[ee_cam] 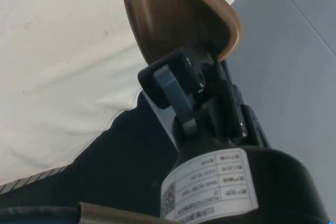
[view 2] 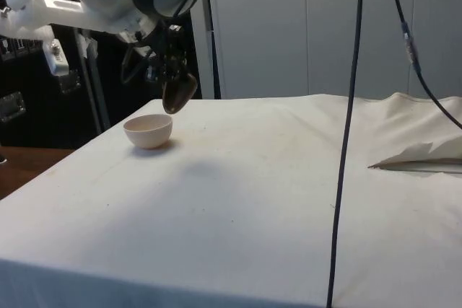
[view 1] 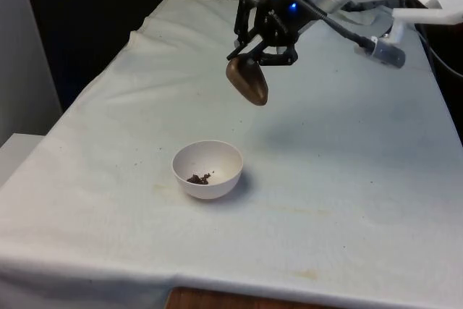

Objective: Pour the coffee beans from the cup into the bowl.

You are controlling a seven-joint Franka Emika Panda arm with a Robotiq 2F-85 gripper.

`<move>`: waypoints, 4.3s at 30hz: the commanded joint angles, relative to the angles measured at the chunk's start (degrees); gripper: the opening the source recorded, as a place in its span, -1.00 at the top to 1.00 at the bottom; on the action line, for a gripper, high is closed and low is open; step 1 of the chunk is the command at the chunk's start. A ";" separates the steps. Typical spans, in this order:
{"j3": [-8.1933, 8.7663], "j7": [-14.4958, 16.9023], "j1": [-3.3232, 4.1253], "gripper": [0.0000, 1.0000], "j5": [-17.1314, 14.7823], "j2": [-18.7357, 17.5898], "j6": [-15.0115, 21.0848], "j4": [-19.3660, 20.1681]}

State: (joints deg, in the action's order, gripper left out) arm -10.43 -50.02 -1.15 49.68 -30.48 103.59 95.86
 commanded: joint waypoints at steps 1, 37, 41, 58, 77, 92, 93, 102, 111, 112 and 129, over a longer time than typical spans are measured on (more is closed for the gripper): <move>-0.29 0.34 -0.63 0.96 -0.29 0.97 1.72 1.32; 5.44 3.44 -0.86 0.96 -0.97 6.88 16.27 14.78; 6.30 4.07 -0.80 0.96 -0.92 7.45 18.28 16.56; 7.68 6.99 -0.86 0.96 -1.49 7.10 26.07 20.23; 8.71 12.38 -1.03 0.96 -5.44 6.19 33.23 21.54; 10.14 17.65 -1.15 0.96 -10.37 6.07 38.04 23.09; 10.26 17.99 -1.20 0.96 -10.71 6.02 38.39 23.20; 11.75 22.46 -1.26 0.96 -15.64 5.84 40.57 23.84; 12.78 26.59 -1.38 0.96 -20.05 5.67 41.88 24.06; 12.95 27.73 -1.38 0.96 -21.26 5.67 42.11 24.12; 14.50 38.04 -1.49 0.96 -31.86 5.44 43.72 24.75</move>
State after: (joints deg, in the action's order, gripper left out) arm 4.93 -12.78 -1.83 18.62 -24.98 146.33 120.26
